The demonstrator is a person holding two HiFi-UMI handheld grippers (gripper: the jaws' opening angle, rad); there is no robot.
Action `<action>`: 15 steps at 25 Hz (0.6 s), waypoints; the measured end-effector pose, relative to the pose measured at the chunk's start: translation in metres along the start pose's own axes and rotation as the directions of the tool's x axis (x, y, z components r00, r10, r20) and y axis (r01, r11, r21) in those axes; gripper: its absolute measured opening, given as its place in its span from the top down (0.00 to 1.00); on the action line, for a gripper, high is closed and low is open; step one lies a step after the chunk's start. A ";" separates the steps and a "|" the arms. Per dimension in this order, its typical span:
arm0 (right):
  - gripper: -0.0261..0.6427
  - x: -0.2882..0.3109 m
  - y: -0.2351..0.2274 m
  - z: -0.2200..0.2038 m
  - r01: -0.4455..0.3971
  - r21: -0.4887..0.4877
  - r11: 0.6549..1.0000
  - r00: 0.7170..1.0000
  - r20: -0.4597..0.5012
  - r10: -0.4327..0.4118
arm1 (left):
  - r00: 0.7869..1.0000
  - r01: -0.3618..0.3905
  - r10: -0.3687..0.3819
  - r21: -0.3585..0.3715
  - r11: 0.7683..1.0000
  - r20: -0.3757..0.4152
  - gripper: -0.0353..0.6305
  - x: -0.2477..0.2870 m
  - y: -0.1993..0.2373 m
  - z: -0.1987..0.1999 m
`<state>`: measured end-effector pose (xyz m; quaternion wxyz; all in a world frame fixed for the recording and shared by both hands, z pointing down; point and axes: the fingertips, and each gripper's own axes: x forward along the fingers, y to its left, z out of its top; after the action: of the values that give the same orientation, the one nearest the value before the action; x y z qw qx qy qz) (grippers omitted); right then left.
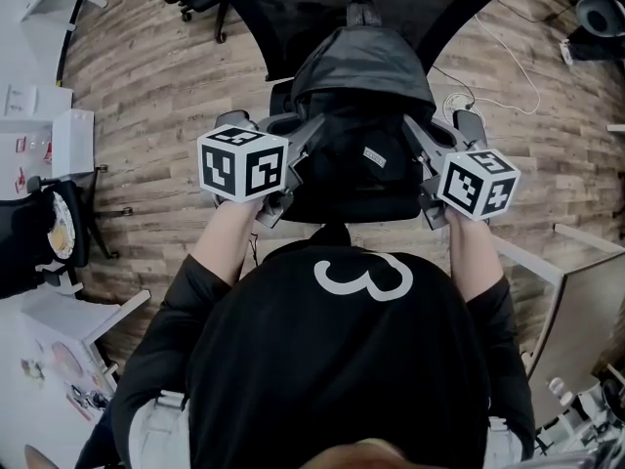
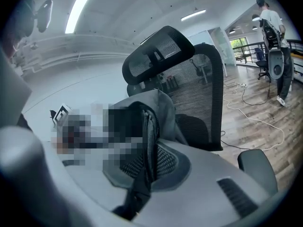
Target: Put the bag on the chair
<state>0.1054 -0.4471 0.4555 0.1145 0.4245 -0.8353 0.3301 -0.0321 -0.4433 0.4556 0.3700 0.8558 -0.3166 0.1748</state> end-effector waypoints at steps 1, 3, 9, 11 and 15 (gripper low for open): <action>0.91 0.003 -0.002 0.000 0.005 -0.004 1.000 1.000 -0.003 -0.005 | 1.000 0.003 -0.003 -0.003 1.000 -0.004 0.91 0.003 0.003 0.001; 0.91 0.009 -0.006 0.001 0.013 -0.012 1.000 1.000 -0.009 -0.013 | 1.000 0.009 -0.009 -0.007 1.000 -0.012 0.91 0.008 0.010 0.003; 0.91 0.030 -0.020 0.002 0.023 -0.001 1.000 0.999 -0.023 -0.023 | 1.000 0.009 -0.009 -0.026 1.000 -0.030 0.91 0.024 0.031 0.008; 0.91 0.037 -0.026 0.002 0.026 0.003 1.000 0.999 -0.027 -0.026 | 0.999 0.004 -0.005 -0.026 1.000 -0.034 0.91 0.029 0.037 0.009; 0.91 0.049 -0.033 -0.001 0.031 0.013 0.999 0.999 -0.038 -0.031 | 0.999 0.003 -0.004 -0.037 0.999 -0.039 0.91 0.037 0.049 0.008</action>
<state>0.1012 -0.4913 0.4939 0.1323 0.4318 -0.8240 0.3420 -0.0372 -0.4897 0.4953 0.3920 0.8458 -0.3111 0.1848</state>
